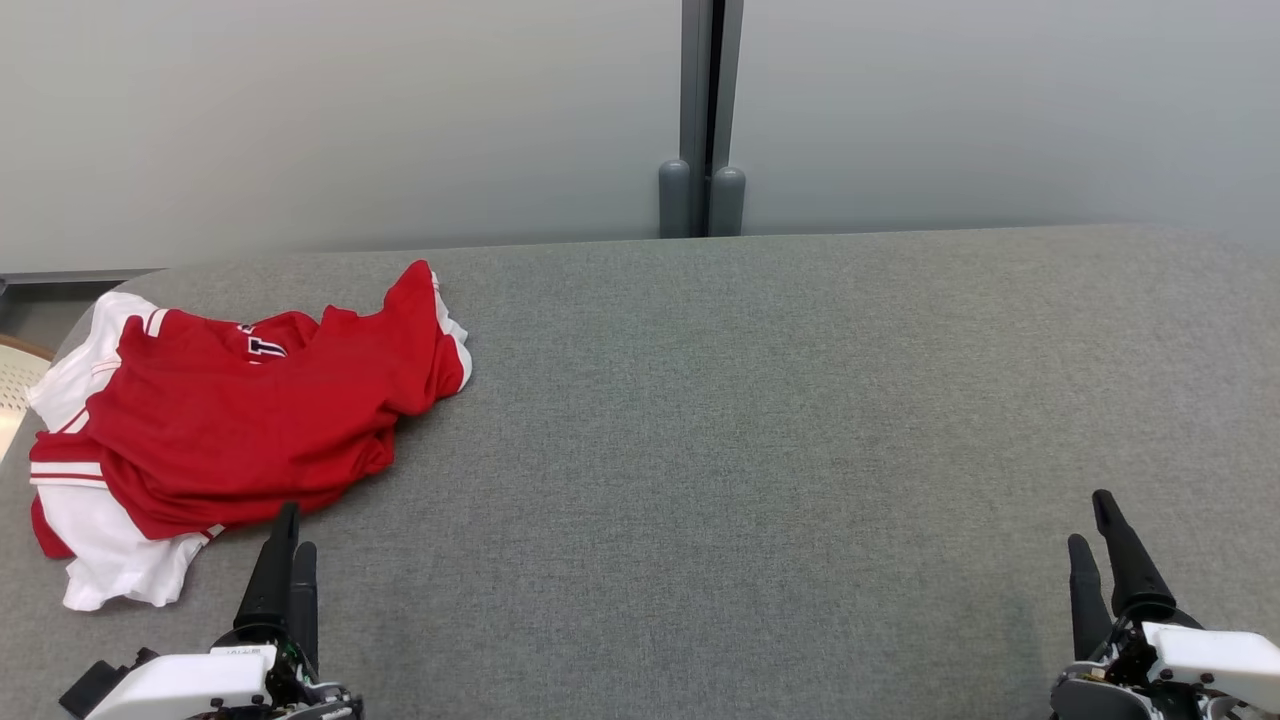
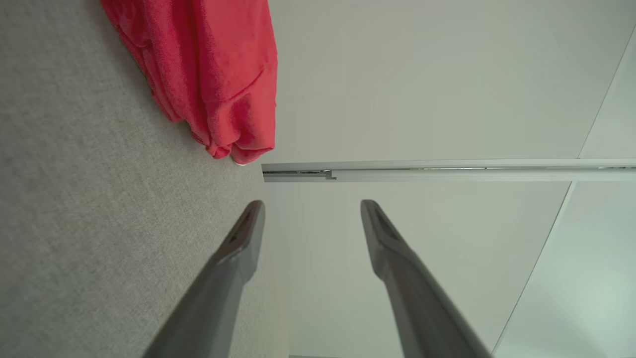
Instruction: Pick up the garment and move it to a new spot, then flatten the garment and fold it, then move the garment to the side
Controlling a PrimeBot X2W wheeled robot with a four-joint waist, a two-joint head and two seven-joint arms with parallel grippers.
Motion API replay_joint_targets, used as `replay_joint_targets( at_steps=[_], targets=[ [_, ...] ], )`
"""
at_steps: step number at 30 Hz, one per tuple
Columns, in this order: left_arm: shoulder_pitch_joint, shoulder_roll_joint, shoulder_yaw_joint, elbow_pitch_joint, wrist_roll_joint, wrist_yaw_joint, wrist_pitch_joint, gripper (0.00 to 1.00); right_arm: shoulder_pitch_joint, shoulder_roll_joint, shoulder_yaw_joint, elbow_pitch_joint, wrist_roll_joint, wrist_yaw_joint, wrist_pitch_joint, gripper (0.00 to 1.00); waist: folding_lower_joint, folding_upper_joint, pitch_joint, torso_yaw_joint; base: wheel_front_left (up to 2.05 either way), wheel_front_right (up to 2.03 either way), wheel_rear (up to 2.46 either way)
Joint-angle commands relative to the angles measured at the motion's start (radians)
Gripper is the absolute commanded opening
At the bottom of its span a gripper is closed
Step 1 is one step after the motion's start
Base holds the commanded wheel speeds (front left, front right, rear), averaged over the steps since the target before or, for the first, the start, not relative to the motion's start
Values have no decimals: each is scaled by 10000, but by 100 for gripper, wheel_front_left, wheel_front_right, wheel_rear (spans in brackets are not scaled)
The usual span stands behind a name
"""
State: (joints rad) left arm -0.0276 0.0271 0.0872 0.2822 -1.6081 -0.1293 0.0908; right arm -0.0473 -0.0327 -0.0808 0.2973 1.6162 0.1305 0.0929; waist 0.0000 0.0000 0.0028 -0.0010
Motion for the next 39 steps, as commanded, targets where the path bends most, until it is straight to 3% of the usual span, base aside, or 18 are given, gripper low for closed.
replay_joint_targets(
  at_steps=[1,8,22,31,39],
  targets=[
    [-137,117,-106,-287,154,-1,-118,100,-192,-75,184,-182,-144,2,-133,100,0,0,-4,-3,0,0,0],
    [9,129,-255,-390,944,-3,-463,100,-278,-121,468,142,-1303,2,-488,100,0,0,-21,-13,0,0,0],
    [182,147,-253,-871,4246,48,-1025,100,-168,-106,922,-323,-4475,2,-1049,100,0,0,-4,-2,0,0,0],
    [375,161,-788,-1876,6752,527,-1367,100,-73,-119,1645,-831,-6768,2,-1394,100,0,0,-1,20,0,0,0],
    [514,237,-1270,-2116,8088,959,-1647,100,-30,-130,2117,-912,-7895,2,-1675,100,0,0,-18,16,0,0,0]
  ],
)
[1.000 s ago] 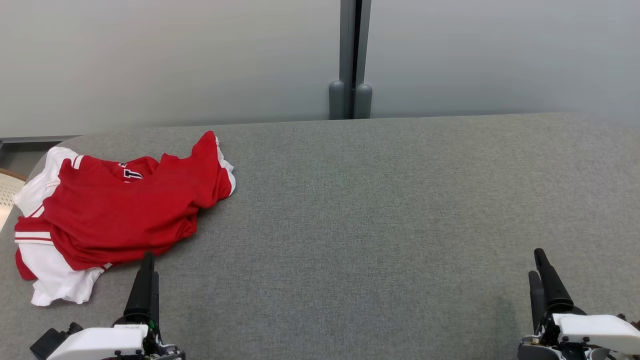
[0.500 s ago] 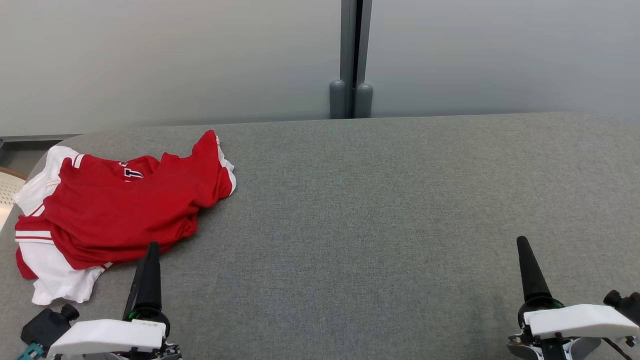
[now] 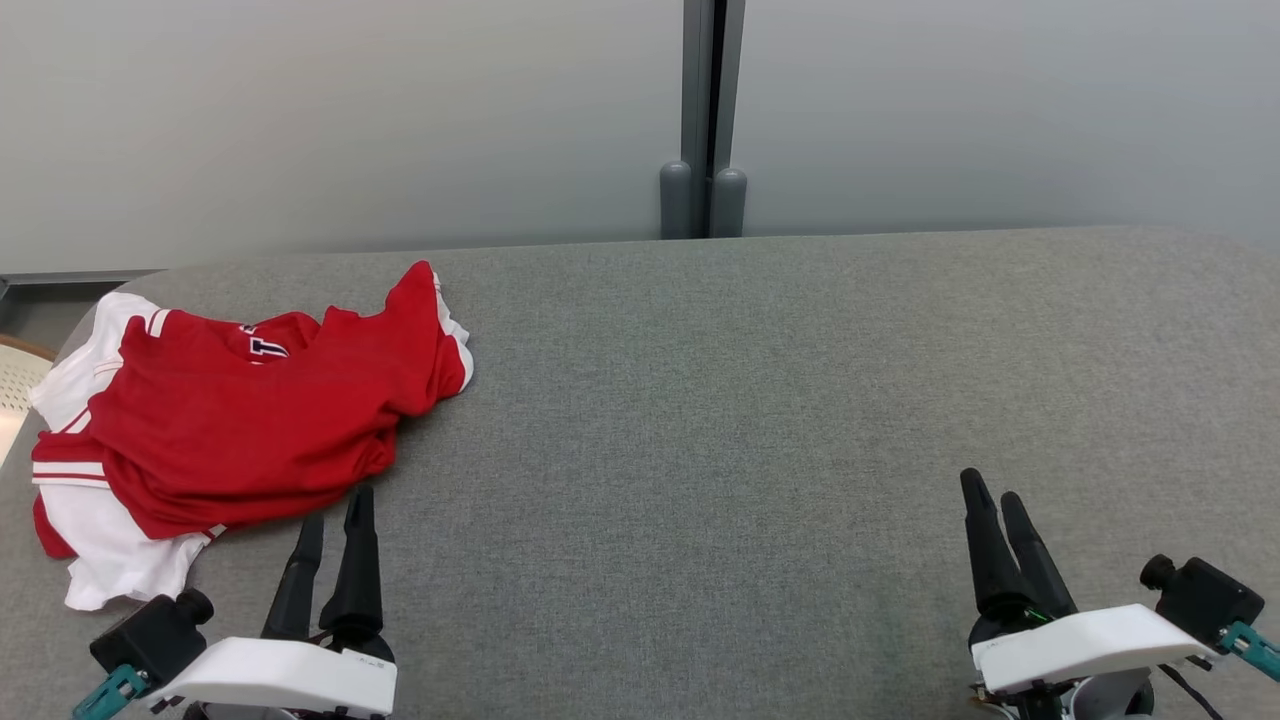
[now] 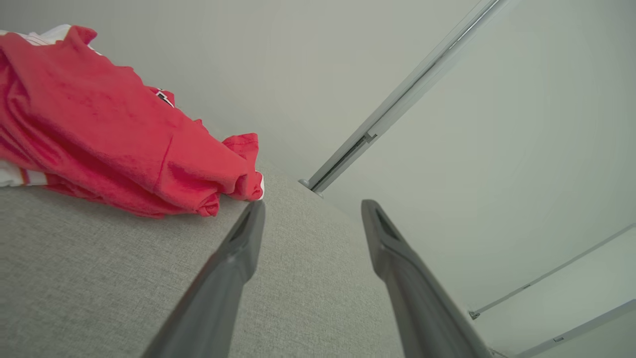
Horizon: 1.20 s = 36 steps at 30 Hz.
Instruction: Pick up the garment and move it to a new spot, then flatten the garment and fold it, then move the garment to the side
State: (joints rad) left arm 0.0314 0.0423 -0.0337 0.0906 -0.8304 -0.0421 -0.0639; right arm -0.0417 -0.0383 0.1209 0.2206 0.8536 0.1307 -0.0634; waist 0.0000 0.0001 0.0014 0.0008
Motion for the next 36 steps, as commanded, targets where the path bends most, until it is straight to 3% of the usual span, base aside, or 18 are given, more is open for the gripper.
replay_joint_targets(
  at_steps=[1,10,21,36],
  targets=[
    [-59,103,-109,-219,444,119,-126,100,-84,-76,144,-151,-392,0,-146,100,0,-1,-7,-3,0,0,0],
    [70,246,-460,-408,1595,443,-418,100,-63,-89,559,-219,-1604,0,-428,100,0,-1,-51,-20,0,0,0],
    [273,217,-500,-543,2668,567,-735,100,49,-101,316,-159,-3191,0,-751,100,0,-1,-83,-52,0,0,0],
    [474,118,-366,-704,4163,311,-1089,100,126,-112,136,-255,-4654,0,-1112,100,0,-1,-69,-117,0,0,0]
  ],
)
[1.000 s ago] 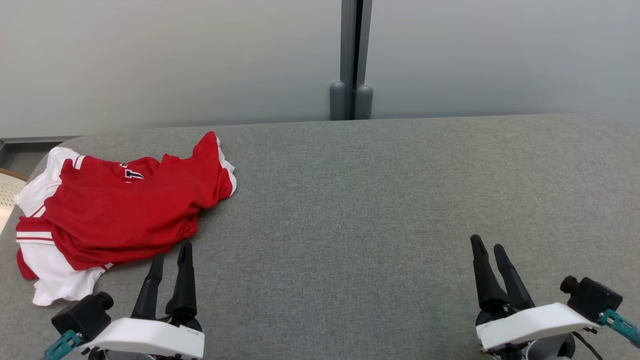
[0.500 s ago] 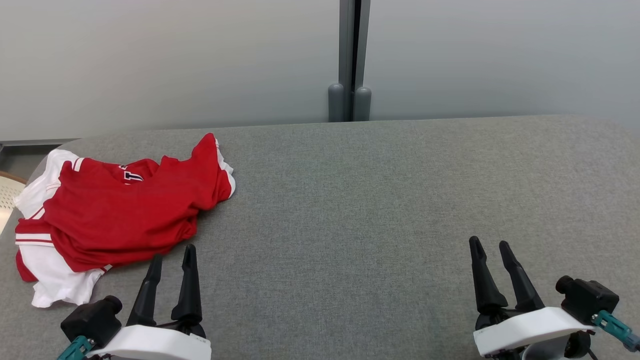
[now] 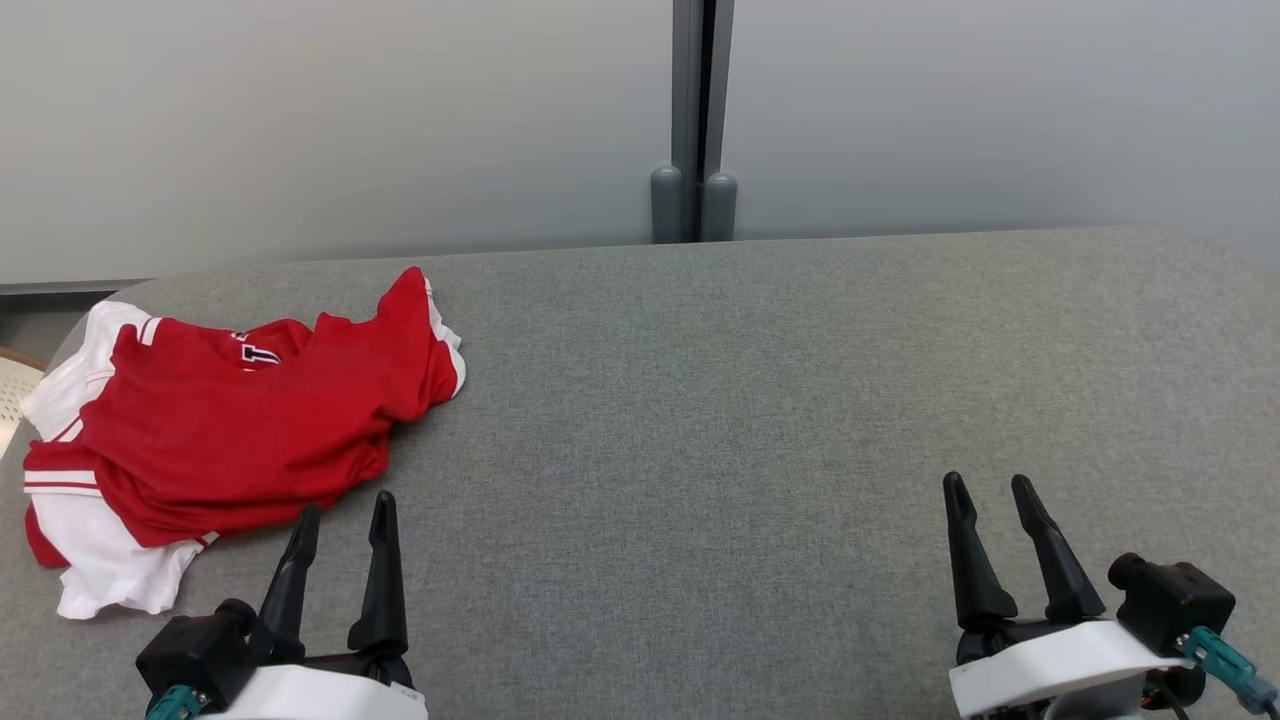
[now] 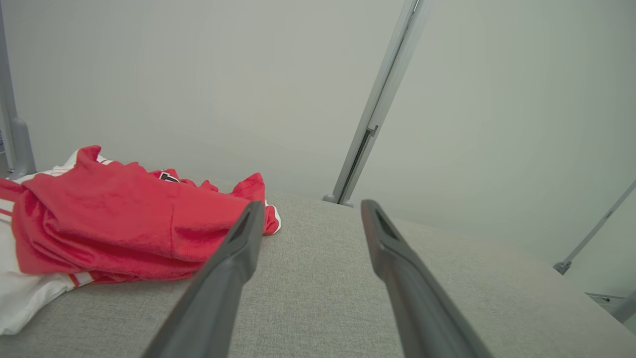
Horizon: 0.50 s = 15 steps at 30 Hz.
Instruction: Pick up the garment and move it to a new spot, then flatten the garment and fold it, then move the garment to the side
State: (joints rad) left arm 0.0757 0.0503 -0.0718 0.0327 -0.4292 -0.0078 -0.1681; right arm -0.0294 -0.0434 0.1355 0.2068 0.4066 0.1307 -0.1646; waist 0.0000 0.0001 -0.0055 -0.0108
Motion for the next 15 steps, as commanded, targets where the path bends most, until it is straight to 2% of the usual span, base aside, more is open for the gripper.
replay_joint_targets(
  at_steps=[1,13,15],
  targets=[
    [54,32,30,-126,239,-35,-78,100,10,-60,-25,-127,-277,0,-129,100,0,-1,1,-7,0,0,0],
    [332,2,38,-123,1483,4,-375,100,152,-71,310,-97,-1456,0,-430,100,0,-1,-69,-92,0,0,0],
    [391,4,145,-8,1669,254,-419,100,181,-73,361,-89,-1624,0,-454,100,0,-1,-88,-101,0,0,0]
  ],
)
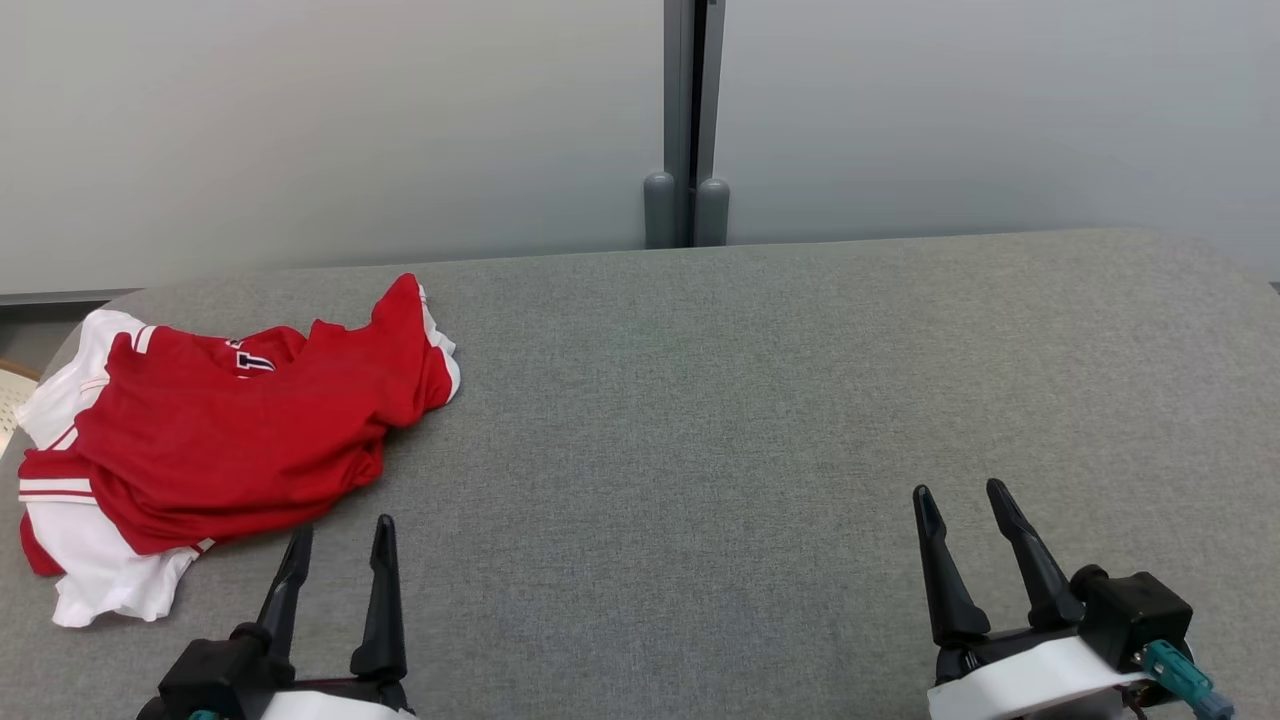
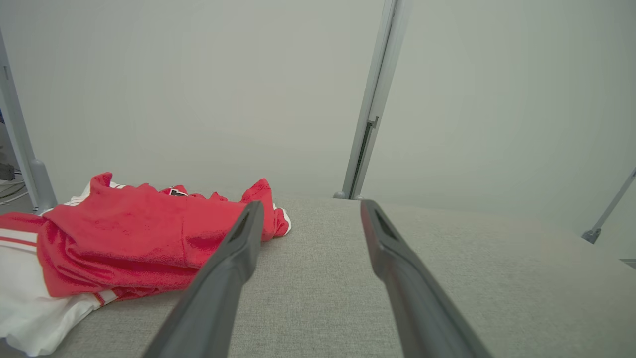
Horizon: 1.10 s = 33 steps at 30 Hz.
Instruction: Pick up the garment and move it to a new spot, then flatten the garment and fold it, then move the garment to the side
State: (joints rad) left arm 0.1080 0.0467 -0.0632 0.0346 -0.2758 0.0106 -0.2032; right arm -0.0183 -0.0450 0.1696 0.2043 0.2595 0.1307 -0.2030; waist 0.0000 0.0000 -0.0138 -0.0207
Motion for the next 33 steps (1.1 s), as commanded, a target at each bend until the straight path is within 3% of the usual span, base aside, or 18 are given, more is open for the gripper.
replay_joint_targets(
  at_steps=[1,33],
  targets=[
    [75,38,87,22,171,151,-91,100,82,-58,44,-59,-235,0,-98,100,0,0,-14,-8,0,0,0],
    [421,59,-254,-32,2130,273,-622,100,376,-77,57,-227,-2153,-1,-641,100,0,0,-122,-70,0,0,0]
  ],
)
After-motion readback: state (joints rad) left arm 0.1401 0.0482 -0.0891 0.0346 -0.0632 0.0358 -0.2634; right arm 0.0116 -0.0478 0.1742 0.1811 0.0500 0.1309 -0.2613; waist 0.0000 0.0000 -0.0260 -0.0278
